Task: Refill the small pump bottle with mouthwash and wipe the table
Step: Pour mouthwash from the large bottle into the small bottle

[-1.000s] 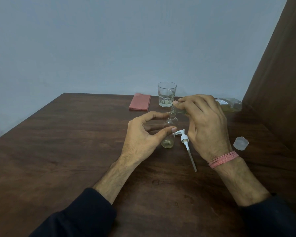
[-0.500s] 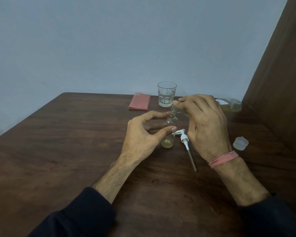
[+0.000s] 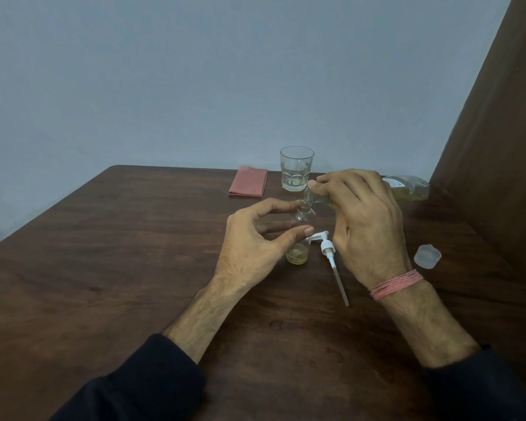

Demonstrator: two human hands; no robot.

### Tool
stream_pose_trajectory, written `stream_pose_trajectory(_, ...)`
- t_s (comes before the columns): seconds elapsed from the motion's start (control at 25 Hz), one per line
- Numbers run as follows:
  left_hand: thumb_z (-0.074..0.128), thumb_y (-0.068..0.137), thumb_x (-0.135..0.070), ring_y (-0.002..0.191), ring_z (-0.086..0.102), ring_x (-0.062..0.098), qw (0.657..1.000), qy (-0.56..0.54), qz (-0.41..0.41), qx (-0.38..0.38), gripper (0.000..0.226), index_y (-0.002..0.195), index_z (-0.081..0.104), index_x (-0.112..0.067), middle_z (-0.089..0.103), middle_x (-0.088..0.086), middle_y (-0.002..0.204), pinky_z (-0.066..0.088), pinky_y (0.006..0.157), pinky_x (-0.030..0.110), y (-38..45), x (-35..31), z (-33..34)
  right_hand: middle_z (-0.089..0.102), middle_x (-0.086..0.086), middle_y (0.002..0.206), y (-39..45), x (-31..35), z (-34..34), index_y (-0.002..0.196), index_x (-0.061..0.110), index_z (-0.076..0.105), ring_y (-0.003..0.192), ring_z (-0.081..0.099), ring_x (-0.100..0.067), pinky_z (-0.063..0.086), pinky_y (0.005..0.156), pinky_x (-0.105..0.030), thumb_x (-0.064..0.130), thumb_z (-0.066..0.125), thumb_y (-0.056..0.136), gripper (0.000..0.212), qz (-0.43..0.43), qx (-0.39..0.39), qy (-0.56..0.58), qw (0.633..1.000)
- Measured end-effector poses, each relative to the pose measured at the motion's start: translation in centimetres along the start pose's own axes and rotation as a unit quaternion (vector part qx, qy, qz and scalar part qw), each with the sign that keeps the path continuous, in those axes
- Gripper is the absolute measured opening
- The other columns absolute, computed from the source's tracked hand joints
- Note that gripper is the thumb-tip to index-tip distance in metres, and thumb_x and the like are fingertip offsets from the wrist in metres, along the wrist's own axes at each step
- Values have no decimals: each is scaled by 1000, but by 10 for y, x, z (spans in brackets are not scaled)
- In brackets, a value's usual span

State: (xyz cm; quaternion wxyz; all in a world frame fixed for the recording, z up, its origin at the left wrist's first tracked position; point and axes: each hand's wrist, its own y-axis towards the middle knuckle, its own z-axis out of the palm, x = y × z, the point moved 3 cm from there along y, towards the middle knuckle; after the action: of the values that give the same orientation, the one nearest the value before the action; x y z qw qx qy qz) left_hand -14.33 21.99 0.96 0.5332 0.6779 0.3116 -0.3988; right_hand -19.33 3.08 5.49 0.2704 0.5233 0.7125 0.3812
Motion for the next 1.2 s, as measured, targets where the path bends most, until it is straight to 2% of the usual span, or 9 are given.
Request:
stream_pose_trajectory(0.32, 103, 86, -24, 106, 88, 4, 1000, 15, -5, 2, 43, 126, 86, -27, 89, -16, 119, 71, 92, 26, 1, 4, -1, 72, 1, 127, 0, 0, 0, 132, 19, 71, 122, 58, -27, 49, 103, -43, -16, 73, 81, 62, -1, -1, -1, 1000)
stream_pose_trajectory(0.64, 103, 85, -26, 106, 88, 5, 1000, 5, 6, -1, 41, 120, 85, -37, 89, -17, 119, 70, 90, 23, 1, 1, 0, 71, 1, 127, 0, 0, -1, 133, 19, 71, 123, 58, -27, 47, 102, -42, -17, 72, 80, 64, -1, -3, 1, 1000)
stream_pose_trajectory(0.84, 104, 85, -25, 105, 88, 5, 1000, 6, 5, -3, 41, 122, 87, -31, 89, -17, 119, 70, 88, 23, 1, 3, 0, 71, 2, 127, 0, -1, 0, 133, 19, 71, 123, 58, -27, 49, 101, -42, -17, 72, 81, 63, 2, 1, 2, 1000)
stream_pose_trajectory(1.2, 104, 85, -28, 107, 88, 6, 1000, 18, -4, -4, 43, 124, 87, -26, 89, -17, 120, 73, 90, 32, 1, 6, -1, 72, 4, 124, -1, -3, 2, 129, 21, 72, 122, 61, -25, 56, 99, -46, -17, 72, 82, 60, 29, -2, 39, 999)
